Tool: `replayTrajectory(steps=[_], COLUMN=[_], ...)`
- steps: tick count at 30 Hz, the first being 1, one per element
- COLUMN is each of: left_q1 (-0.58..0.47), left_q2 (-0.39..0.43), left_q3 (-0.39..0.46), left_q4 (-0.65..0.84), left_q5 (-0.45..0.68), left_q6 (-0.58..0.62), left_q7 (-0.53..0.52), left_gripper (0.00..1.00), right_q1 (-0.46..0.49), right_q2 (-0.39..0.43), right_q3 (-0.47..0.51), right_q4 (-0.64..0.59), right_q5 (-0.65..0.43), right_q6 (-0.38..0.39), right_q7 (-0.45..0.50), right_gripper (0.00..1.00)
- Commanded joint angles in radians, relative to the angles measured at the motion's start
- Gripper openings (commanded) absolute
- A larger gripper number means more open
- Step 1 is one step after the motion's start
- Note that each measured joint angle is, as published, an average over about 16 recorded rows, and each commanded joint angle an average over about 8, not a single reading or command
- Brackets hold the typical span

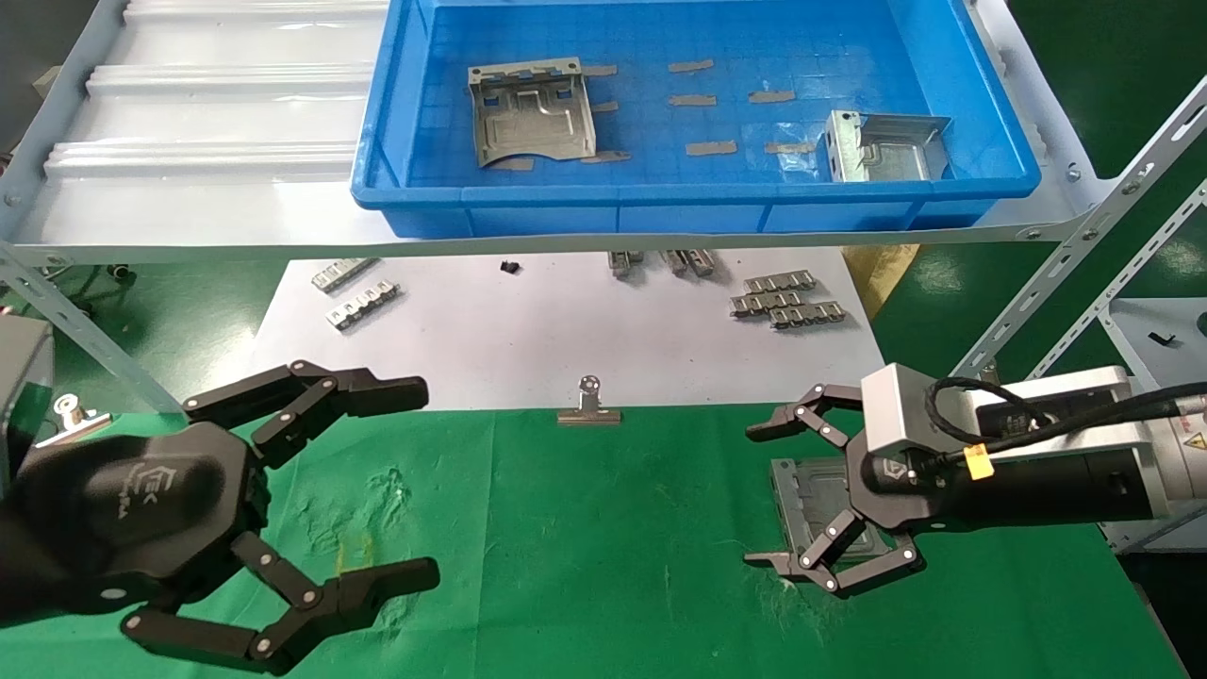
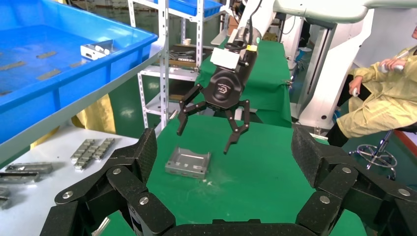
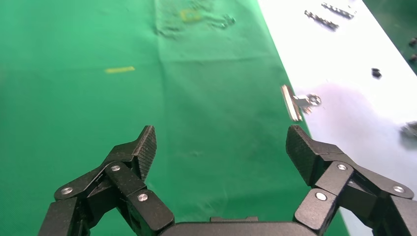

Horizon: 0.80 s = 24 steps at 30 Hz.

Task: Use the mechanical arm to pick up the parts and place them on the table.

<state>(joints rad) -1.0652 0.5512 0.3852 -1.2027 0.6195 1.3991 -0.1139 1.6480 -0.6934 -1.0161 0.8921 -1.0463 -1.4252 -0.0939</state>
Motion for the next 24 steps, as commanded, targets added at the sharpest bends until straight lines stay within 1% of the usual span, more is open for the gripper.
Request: replayTrajectory(steps=[1, 24], left_q1=[0.000, 0.000], left_q2=[0.000, 0.000], left_q3=[0.000, 0.000], left_q4=[0.000, 0.000], left_q5=[0.000, 0.000], left_q6=[0.000, 0.000], left_q7=[0.000, 0.000], left_gripper=[1.00, 1.00], right_q1=[-0.020, -0.266], right_q2=[0.003, 0.038], right_q3=[0.025, 0.342], right_q4=[0.014, 0.182], right_q5=[0.011, 0.146], right_q6=[-0.002, -0.033], right_q7=[0.010, 0.131], right_gripper=[1.00, 1.00])
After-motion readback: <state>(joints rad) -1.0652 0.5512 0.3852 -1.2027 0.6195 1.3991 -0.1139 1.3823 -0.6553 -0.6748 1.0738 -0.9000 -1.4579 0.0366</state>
